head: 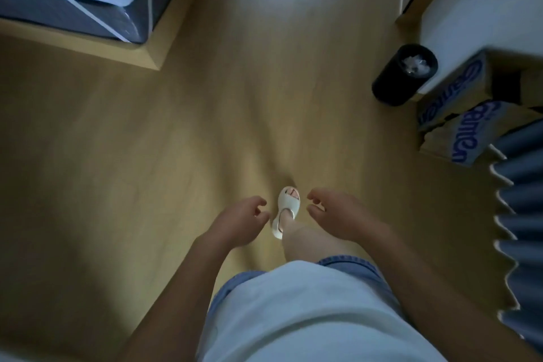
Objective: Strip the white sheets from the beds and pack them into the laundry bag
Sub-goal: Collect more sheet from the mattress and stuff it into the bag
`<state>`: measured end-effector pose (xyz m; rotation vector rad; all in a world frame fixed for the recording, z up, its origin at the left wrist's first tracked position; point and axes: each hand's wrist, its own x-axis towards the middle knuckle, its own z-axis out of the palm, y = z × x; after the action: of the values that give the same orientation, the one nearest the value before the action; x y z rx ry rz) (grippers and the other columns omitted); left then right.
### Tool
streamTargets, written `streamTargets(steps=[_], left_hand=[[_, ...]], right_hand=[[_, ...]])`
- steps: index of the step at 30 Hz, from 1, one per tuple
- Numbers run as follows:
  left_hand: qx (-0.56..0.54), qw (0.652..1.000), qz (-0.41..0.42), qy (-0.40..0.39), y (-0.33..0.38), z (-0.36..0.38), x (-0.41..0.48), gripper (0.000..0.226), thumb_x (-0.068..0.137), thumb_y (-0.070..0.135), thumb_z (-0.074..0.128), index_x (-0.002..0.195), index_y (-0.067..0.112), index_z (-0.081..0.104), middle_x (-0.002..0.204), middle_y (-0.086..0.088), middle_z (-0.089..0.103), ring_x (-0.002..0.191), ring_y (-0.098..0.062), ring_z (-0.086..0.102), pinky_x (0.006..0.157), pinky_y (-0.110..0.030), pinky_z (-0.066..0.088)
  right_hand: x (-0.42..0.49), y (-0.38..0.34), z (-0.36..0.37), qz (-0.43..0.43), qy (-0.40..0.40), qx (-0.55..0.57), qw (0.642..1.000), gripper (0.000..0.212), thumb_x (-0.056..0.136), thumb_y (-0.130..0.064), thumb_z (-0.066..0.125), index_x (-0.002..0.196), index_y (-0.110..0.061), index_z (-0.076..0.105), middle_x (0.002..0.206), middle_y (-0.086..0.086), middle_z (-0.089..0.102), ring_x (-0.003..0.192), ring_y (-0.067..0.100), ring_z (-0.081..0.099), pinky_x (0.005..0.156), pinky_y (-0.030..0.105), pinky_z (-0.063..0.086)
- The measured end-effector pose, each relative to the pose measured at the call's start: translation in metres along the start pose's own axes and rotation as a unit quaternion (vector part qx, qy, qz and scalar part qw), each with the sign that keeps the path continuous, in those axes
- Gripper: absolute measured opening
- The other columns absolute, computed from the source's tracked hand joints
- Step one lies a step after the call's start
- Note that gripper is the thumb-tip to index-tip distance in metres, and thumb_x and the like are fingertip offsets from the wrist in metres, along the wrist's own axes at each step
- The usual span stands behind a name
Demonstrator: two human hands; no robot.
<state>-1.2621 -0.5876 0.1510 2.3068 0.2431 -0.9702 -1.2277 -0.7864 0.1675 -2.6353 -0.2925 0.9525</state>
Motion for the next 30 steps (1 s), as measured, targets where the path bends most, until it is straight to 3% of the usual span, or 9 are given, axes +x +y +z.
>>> streamTargets(steps=[7, 11, 19, 24, 27, 30], left_hand=[[0.017, 0.998, -0.014, 0.050, 0.073, -0.166, 0.145, 0.044, 0.098, 0.033, 0.048, 0.138, 0.016, 0.048, 0.126, -0.006, 0.061, 0.112, -0.023, 0.057, 0.090, -0.030, 0.043], [-0.033, 0.997, -0.033, 0.068, 0.099, -0.240, 0.215, 0.043, 0.097, 0.032, 0.050, 0.137, 0.015, 0.049, 0.126, -0.006, 0.061, 0.113, -0.022, 0.056, 0.089, -0.028, 0.041], [0.017, 0.998, -0.064, 0.008, 0.137, -0.412, 0.400, 0.049, 0.097, 0.039, 0.047, 0.142, 0.017, 0.043, 0.135, -0.006, 0.056, 0.119, -0.023, 0.054, 0.094, -0.033, 0.043], [0.053, 0.998, -0.040, -0.015, 0.193, -0.528, 0.522, 0.050, 0.097, 0.036, 0.049, 0.141, 0.013, 0.044, 0.134, -0.011, 0.056, 0.119, -0.028, 0.054, 0.099, -0.037, 0.043], [0.068, 0.997, -0.023, -0.030, 0.237, -0.581, 0.592, 0.051, 0.097, 0.038, 0.049, 0.141, 0.013, 0.043, 0.135, -0.011, 0.055, 0.120, -0.027, 0.053, 0.100, -0.037, 0.043], [0.065, 0.997, -0.022, -0.035, 0.282, -0.625, 0.666, 0.051, 0.098, 0.038, 0.048, 0.142, 0.013, 0.042, 0.136, -0.009, 0.054, 0.120, -0.025, 0.053, 0.099, -0.036, 0.043]], right_hand=[[0.183, -0.020, -0.159, -0.062, -0.021, -0.004, 0.998, 0.038, 0.099, -0.029, 0.044, 0.134, -0.014, 0.050, 0.131, 0.006, 0.056, 0.112, 0.023, 0.055, 0.086, 0.027, 0.040], [0.279, -0.035, -0.225, -0.067, -0.019, 0.002, 0.998, 0.037, 0.099, -0.025, 0.046, 0.131, -0.009, 0.052, 0.127, 0.011, 0.058, 0.110, 0.026, 0.056, 0.079, 0.027, 0.038], [0.484, -0.053, -0.358, -0.022, -0.014, 0.024, 0.999, 0.035, 0.096, -0.030, 0.049, 0.125, -0.012, 0.058, 0.120, 0.008, 0.063, 0.102, 0.025, 0.059, 0.082, 0.030, 0.046], [0.588, -0.053, -0.453, 0.018, -0.021, 0.069, 0.997, 0.036, 0.097, -0.029, 0.049, 0.126, -0.010, 0.057, 0.117, 0.009, 0.063, 0.102, 0.024, 0.058, 0.089, 0.035, 0.048], [0.651, -0.040, -0.505, 0.028, -0.021, 0.090, 0.995, 0.028, 0.096, -0.026, 0.049, 0.114, -0.008, 0.060, 0.109, 0.011, 0.063, 0.096, 0.026, 0.058, 0.084, 0.038, 0.049], [0.728, -0.017, -0.565, 0.019, -0.013, 0.079, 0.997, 0.028, 0.095, -0.030, 0.049, 0.115, -0.013, 0.060, 0.111, 0.008, 0.062, 0.096, 0.024, 0.057, 0.082, 0.036, 0.048]])
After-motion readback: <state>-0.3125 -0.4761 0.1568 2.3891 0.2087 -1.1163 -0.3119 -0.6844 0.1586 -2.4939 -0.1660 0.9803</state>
